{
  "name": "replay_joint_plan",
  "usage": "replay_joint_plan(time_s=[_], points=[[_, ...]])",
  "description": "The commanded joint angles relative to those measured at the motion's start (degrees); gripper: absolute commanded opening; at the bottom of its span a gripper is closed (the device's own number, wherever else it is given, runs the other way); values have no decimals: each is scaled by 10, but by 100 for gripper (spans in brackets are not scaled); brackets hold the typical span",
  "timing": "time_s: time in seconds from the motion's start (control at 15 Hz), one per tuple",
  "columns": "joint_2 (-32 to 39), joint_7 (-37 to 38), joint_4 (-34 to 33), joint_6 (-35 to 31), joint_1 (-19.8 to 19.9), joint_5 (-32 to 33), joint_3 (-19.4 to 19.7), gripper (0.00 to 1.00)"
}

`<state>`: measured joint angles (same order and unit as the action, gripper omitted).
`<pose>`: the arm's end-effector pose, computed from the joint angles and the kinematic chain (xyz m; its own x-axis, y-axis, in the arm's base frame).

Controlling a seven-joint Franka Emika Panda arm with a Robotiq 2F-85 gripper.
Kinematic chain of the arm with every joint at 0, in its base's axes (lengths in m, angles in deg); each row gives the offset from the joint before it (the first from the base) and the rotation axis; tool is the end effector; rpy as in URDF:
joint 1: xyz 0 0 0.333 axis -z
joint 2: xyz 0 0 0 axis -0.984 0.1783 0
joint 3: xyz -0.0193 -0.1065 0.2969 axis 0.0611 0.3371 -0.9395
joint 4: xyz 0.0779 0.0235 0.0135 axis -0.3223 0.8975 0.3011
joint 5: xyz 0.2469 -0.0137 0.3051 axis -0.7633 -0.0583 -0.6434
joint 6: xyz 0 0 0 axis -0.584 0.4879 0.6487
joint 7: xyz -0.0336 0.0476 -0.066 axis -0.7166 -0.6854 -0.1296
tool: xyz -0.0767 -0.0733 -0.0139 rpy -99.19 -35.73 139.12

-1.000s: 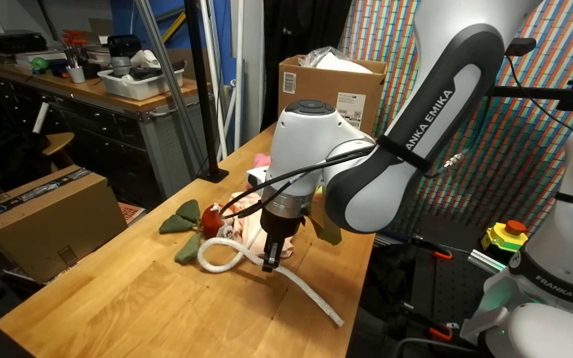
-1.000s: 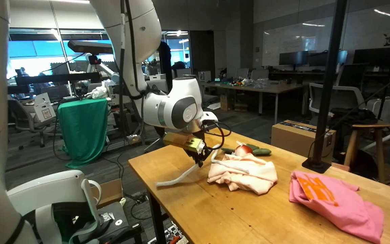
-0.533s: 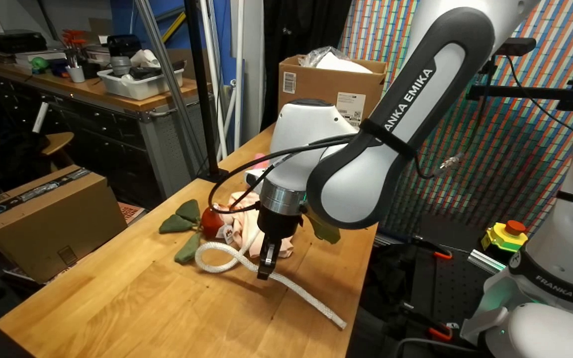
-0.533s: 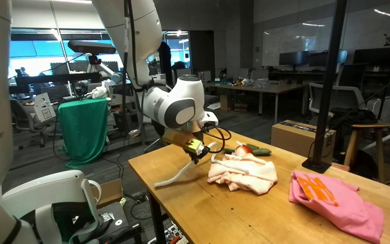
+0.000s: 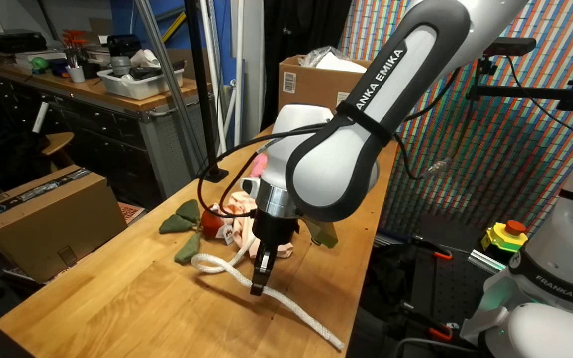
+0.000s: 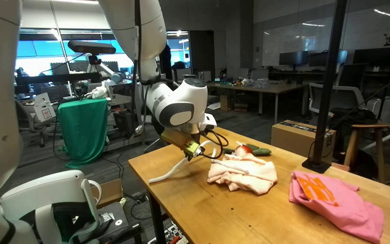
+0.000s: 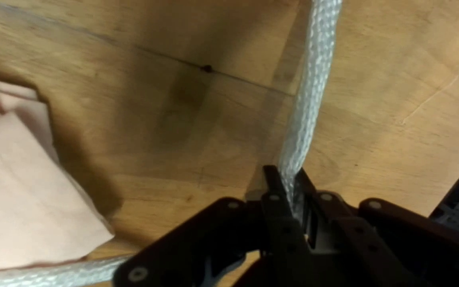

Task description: Separate the things on the heap

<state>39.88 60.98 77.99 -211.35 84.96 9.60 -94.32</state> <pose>0.4723 0.2287 0.2172 0.8947 0.3916 0.2149 0.4420 -0.8457 -0.2989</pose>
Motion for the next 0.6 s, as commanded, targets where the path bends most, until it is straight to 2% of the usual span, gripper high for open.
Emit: replay_joint_plan(time_s=[0.0,0.27,0.53], points=[[17,-73,-20,44,51,-63,-60,8],[22,-128,-23,96,66,-115,-84,8],[21,-158,-26,130,41,-158,-65,8]])
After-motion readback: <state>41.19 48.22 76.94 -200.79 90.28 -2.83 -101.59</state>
